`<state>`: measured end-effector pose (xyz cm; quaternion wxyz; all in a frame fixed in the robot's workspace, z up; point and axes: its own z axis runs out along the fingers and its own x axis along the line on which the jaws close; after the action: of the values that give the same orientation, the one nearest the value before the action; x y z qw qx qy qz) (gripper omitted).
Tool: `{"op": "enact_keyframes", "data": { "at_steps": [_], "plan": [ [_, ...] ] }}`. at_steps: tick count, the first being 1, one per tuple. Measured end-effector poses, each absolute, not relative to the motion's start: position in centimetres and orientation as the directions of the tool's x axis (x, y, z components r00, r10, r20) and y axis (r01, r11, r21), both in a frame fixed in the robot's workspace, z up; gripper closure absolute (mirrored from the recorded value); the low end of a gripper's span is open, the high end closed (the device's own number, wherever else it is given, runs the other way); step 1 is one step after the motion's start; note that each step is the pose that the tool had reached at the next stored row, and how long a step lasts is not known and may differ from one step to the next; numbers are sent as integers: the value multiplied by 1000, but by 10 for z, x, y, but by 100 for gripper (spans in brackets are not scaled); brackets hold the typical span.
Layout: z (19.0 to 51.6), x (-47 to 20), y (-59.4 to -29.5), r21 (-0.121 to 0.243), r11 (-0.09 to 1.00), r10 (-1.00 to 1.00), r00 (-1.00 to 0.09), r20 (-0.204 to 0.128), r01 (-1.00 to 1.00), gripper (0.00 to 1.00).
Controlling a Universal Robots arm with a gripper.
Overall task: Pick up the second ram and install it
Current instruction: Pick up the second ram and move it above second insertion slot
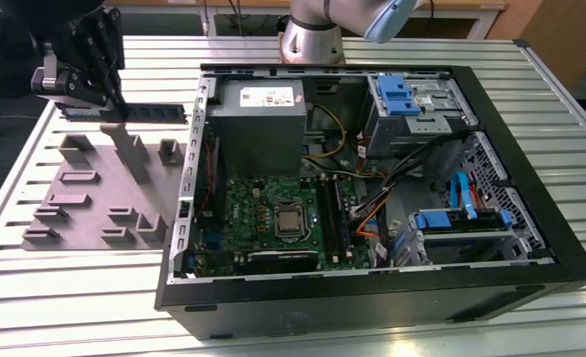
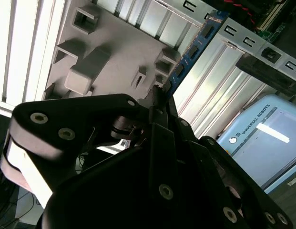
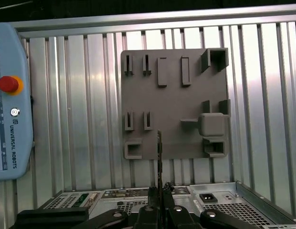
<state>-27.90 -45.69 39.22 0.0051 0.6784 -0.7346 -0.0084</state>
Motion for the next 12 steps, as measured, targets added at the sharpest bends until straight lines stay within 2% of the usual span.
{"op": "enact_keyframes", "data": {
  "at_steps": [12],
  "plan": [
    [392,-271,-457,19,79,-997,-79,-4,-997,86]
  ]
}}
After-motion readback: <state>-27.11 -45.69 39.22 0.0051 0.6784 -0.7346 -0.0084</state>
